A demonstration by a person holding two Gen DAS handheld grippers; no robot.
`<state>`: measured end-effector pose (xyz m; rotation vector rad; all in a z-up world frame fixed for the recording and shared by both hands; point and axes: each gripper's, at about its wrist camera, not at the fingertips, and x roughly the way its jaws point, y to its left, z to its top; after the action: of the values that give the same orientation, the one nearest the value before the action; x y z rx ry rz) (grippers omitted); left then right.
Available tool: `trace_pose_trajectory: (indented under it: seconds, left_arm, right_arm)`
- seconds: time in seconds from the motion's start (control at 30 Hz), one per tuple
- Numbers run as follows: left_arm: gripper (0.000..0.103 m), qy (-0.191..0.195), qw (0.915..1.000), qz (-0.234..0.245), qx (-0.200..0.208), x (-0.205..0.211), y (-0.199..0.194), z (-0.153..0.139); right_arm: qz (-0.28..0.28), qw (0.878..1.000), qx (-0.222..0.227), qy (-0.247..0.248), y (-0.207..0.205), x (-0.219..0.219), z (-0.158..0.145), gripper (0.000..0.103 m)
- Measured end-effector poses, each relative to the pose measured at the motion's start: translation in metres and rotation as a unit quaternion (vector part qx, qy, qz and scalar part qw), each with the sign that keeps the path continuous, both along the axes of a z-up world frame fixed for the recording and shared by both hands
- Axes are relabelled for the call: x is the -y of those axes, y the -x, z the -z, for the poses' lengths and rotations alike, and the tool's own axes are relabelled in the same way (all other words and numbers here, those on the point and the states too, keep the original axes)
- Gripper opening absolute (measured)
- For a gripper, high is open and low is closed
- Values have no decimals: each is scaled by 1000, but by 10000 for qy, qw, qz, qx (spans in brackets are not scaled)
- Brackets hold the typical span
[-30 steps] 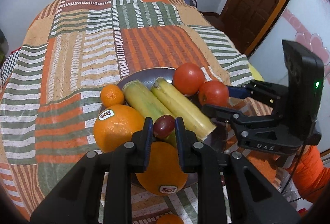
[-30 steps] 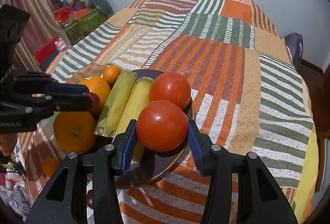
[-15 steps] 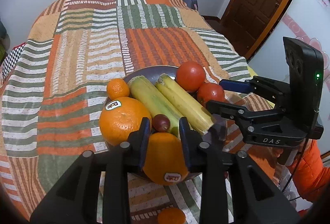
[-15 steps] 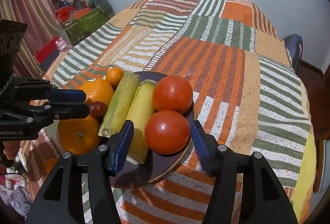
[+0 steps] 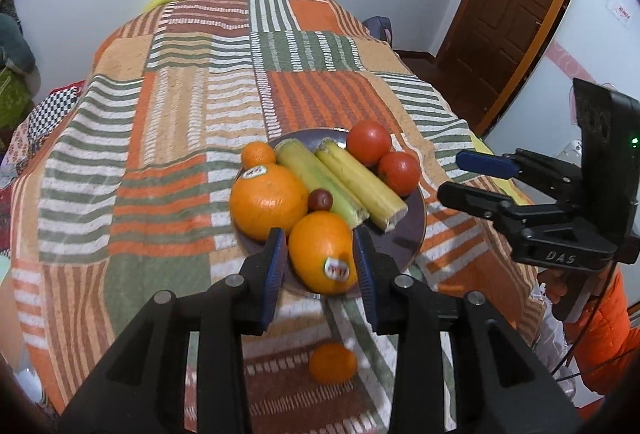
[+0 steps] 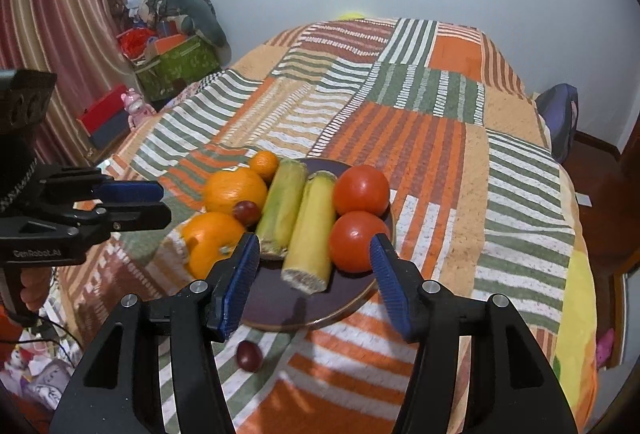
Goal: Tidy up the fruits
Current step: 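Lower the plum onto the plate and open the left gripper, then grasp a tangerine on the blanket with the left gripper while the right grasps a dark plum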
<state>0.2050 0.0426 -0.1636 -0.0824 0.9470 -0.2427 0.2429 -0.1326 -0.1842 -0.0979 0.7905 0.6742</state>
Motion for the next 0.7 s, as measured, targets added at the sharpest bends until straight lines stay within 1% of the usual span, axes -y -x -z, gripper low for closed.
trace_pose_trajectory:
  seconds: [0.07,0.2,0.4,0.5,0.7]
  left_arm:
    - [35,-13,10000,-28,12,0,10,-1]
    - [40,-29,10000,-89,21,-2,26,-1]
    - [40,7,9999,-113,-43,2,48,3]
    - [40,-102,9998,-127,-69,7,58,9]
    - [41,-88,9996,-126,-249,12,70,25]
  right_arm:
    - [9,10000,-10,-12,6,0,0,54]
    - [54,9999,-91,-25,18,0,4,54]
    - [161,9996,-231,-88,37,3,10,54]
    - [205,9993,-293,-99,44,3,14,54]
    - [237,9987,-455,-65,51,1,26,54]
